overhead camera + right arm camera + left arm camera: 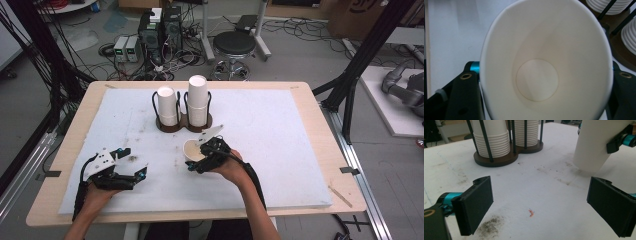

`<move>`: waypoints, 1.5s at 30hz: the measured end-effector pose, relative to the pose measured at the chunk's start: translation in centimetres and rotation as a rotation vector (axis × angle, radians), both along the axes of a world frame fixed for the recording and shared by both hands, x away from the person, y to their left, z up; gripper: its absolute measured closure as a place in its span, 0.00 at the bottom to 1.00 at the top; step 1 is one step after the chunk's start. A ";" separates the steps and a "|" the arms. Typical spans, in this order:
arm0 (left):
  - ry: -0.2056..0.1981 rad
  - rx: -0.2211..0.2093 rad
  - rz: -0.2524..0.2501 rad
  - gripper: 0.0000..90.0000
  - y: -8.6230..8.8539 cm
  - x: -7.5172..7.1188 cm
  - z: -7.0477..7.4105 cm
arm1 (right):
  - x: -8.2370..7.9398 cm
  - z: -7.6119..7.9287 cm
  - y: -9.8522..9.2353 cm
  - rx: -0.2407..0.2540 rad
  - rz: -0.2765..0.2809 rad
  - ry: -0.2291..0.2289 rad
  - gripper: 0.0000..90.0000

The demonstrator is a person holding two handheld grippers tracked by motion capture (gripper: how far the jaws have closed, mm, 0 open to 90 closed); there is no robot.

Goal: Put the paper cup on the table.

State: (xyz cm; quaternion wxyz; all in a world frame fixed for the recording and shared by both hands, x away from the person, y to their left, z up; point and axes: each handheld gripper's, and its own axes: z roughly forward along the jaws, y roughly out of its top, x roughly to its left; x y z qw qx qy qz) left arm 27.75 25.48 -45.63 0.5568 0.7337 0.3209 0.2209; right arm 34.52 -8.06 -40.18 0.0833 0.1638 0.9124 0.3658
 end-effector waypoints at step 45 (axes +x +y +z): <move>-0.011 0.005 0.016 0.15 0.0 -0.1 0.0 | -0.1 -1.8 -0.1 -0.049 -0.030 0.035 0.16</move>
